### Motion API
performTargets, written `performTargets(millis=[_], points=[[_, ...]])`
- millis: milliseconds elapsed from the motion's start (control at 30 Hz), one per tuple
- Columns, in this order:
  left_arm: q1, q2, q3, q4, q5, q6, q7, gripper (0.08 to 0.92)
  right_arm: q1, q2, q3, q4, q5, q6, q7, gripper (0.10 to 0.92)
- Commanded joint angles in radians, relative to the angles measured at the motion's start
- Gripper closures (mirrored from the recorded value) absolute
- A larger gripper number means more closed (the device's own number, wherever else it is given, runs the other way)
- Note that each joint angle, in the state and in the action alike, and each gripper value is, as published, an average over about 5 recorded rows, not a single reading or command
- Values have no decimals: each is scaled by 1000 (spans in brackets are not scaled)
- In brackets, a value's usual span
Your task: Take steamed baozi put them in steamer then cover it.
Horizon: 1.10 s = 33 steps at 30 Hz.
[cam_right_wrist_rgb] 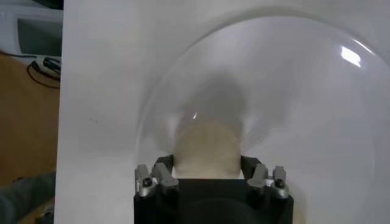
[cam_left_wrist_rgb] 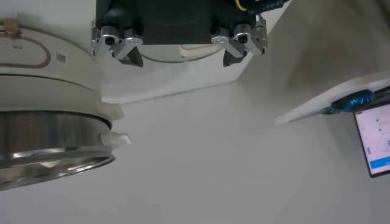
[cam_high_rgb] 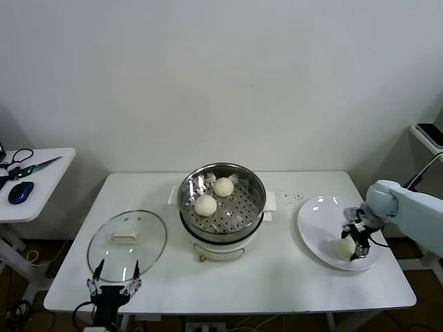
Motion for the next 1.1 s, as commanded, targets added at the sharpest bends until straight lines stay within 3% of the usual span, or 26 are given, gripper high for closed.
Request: performTargets(millis=[33,267,667,967,1100], points=[[1,0,1,-1,3,1,0,177,-8,5,13,-14,-12,10,-3,341],[0,2,3,-5,4,3,0,177,119,16,-41,0,26,112,-25,357],[3,4,10,-13,13,7,1,177,660,263,-298,66,-17,548,-92,355],[3,3,10,-7,14,5,1,177,713,492,-238,169,-40,643,-118,350],[-2,9,8,-7,11,4,2,177,672,606,-219,145,-53,650,-114,347]])
